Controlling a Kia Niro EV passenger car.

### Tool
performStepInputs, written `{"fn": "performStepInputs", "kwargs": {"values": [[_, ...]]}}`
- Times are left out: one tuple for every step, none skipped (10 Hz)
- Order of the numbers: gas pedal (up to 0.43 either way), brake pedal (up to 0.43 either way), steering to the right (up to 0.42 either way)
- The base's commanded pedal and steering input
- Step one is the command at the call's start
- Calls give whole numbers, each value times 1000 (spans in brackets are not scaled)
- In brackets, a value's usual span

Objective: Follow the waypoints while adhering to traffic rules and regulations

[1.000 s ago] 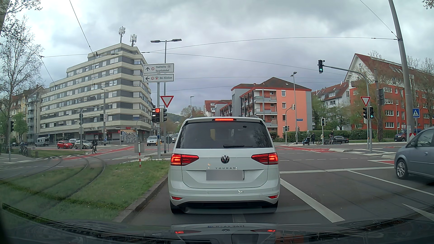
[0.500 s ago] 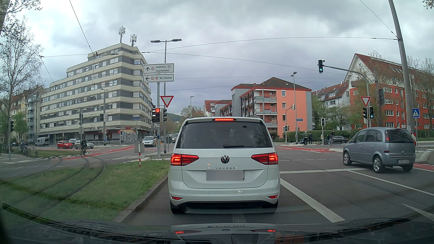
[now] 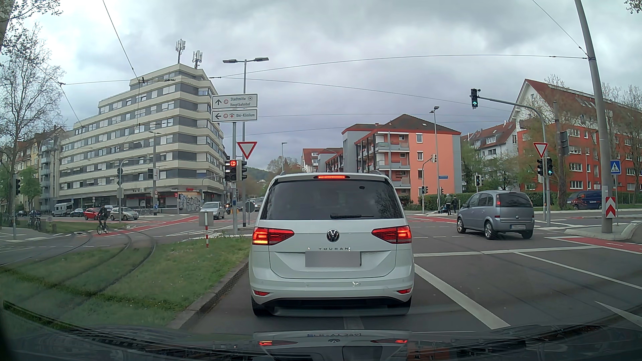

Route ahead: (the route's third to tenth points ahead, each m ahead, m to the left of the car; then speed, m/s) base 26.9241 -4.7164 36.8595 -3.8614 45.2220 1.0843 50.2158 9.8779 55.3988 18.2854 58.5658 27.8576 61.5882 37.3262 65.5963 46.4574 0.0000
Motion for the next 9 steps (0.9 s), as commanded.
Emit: {"fn": "performStepInputs", "kwargs": {"values": [[0, 244, -26], [0, 244, -25], [0, 244, -26], [0, 244, -25], [0, 244, -25], [0, 244, -25], [0, 244, -26], [0, 238, -26], [0, 244, -26]]}}
